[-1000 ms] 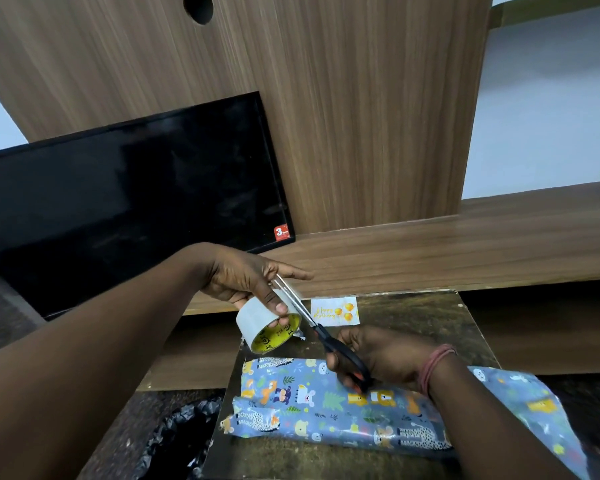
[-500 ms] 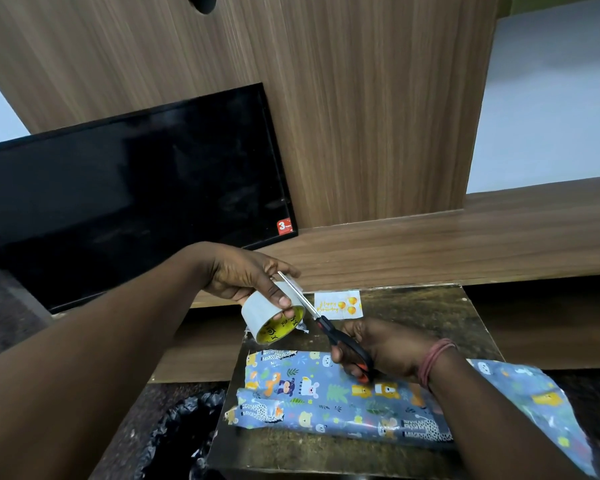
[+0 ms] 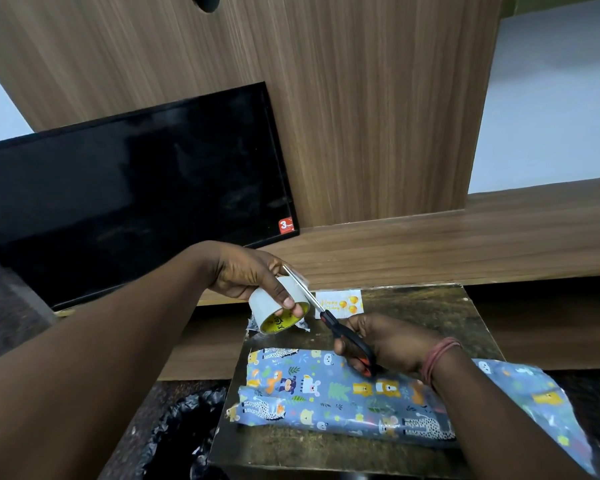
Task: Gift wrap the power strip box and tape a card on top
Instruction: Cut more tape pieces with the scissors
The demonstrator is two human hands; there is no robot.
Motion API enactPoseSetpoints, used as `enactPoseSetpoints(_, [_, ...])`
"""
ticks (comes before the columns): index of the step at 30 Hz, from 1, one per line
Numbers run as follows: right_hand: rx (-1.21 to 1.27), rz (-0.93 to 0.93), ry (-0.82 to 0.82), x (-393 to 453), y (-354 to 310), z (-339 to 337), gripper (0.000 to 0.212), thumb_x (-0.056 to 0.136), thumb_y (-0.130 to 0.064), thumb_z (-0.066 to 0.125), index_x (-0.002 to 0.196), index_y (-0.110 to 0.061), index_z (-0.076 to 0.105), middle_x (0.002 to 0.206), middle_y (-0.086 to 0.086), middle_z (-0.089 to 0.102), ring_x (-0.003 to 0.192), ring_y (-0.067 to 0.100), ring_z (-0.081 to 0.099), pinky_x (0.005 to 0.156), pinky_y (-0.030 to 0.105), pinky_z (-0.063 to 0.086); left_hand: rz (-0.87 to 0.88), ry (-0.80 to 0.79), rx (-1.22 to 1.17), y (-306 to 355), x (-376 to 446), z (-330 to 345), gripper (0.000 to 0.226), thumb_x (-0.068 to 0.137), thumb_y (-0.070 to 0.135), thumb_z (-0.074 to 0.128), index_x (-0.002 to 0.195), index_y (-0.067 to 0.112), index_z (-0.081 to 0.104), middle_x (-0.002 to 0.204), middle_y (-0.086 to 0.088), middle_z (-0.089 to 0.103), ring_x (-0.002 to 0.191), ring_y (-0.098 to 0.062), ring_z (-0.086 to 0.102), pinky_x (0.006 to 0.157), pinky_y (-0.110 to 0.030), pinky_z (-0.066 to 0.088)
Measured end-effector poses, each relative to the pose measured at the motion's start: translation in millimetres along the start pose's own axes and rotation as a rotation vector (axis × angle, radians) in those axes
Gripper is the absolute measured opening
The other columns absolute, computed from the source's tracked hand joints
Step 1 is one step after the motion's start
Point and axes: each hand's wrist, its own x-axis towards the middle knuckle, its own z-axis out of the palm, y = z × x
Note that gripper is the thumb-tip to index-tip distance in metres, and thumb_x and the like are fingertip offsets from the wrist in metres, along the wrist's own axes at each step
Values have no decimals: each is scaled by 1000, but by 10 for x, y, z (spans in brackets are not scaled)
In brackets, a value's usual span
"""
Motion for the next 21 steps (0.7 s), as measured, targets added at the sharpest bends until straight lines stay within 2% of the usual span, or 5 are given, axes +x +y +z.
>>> enactPoseSetpoints(6, [6, 24, 33, 12, 47, -26, 35, 101, -20, 59, 71, -29, 72, 57, 7, 54, 50, 19, 43, 52, 27, 32, 42, -16, -93, -89, 57, 26, 56, 89, -1, 70, 141, -9, 48, 128, -23, 64, 119, -34, 62, 102, -43, 54])
enactPoseSetpoints(9, [0, 39, -1, 3, 35, 10, 18, 89, -36, 70, 76, -24, 69, 58, 9, 53, 51, 20, 41, 51, 27, 33, 41, 11, -179, -138, 93, 46, 55, 88, -4, 70, 140, -3, 52, 114, -16, 71, 109, -30, 60, 85, -32, 60])
enactPoseSetpoints(12, [1, 30, -5, 16, 69, 28, 42, 70, -53, 77, 84, -16, 64, 61, 11, 53, 54, 21, 40, 52, 28, 33, 40, 25, -176, -167, 111, 59, 55, 86, -2, 72, 138, -5, 53, 111, -16, 72, 107, -30, 58, 81, -30, 60])
enactPoseSetpoints(15, [7, 3, -47, -22, 5, 16, 13, 76, -43, 72, 73, -30, 71, 60, 7, 53, 55, 20, 40, 53, 30, 32, 55, 37, -160, -170, 118, 79, 62, 86, 0, 74, 140, -12, 47, 113, -17, 71, 93, -21, 64, 75, -26, 60])
enactPoseSetpoints(21, [-71, -5, -33, -19, 12, -48, 29, 91, -23, 59, 70, -39, 73, 72, 15, 53, 65, 24, 39, 55, 31, 31, 80, 44, -99, -161, 120, 114, 59, 84, 1, 74, 137, -12, 51, 139, -34, 55, 117, -36, 59, 78, -31, 61])
